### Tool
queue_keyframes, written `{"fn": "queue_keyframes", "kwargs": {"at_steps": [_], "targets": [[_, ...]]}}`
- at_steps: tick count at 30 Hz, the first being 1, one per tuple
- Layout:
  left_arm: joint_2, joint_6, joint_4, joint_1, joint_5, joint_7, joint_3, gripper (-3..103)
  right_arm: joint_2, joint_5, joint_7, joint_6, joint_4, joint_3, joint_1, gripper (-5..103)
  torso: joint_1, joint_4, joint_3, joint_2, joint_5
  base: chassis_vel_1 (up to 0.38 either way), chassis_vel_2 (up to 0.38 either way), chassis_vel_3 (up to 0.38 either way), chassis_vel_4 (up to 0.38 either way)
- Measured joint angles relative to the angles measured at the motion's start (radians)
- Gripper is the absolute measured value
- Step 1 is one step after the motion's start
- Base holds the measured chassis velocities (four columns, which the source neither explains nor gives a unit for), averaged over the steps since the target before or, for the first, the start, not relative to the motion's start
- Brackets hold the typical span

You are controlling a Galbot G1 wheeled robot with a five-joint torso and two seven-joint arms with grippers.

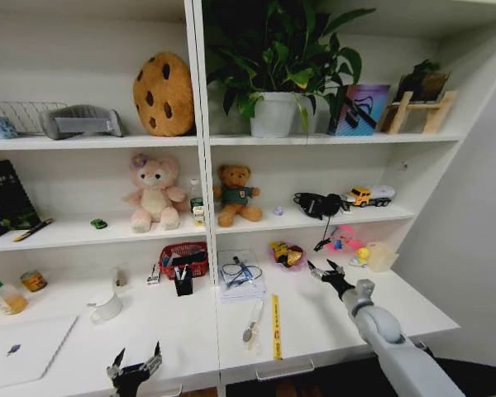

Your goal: Organize the objects on the table.

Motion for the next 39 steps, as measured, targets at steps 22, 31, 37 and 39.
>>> {"fn": "queue_keyframes", "kwargs": {"at_steps": [22,31,37,39], "targets": [[0.042,-0.024,-0.15,-0.036,-0.038,0.05,-0.026,100,0.295,-0.199,-0.049,0.097,0.454,0.324,-0.514,100,0.0,0.0004,0.0,0.0,0.0001,0.0,0.0,0.0,0.0],[0.067,-0.013,-0.235,-0.008,-0.057,0.059,-0.107,100,0.304,-0.215,-0.075,0.113,0.483,0.286,-0.504,100,0.0,0.0003,0.0,0.0,0.0001,0.0,0.0,0.0,0.0],[0.08,0.017,-0.281,0.013,-0.078,0.061,-0.152,100,0.297,-0.216,-0.079,0.115,0.487,0.271,-0.492,100,0.0,0.0003,0.0,0.0,0.0002,0.0,0.0,0.0,0.0],[0.077,0.022,-0.285,0.017,-0.078,0.061,-0.156,100,0.298,-0.218,-0.079,0.115,0.49,0.268,-0.492,100,0.0,0.0002,0.0,0.0,0.0002,0.0,0.0,0.0,0.0]]}}
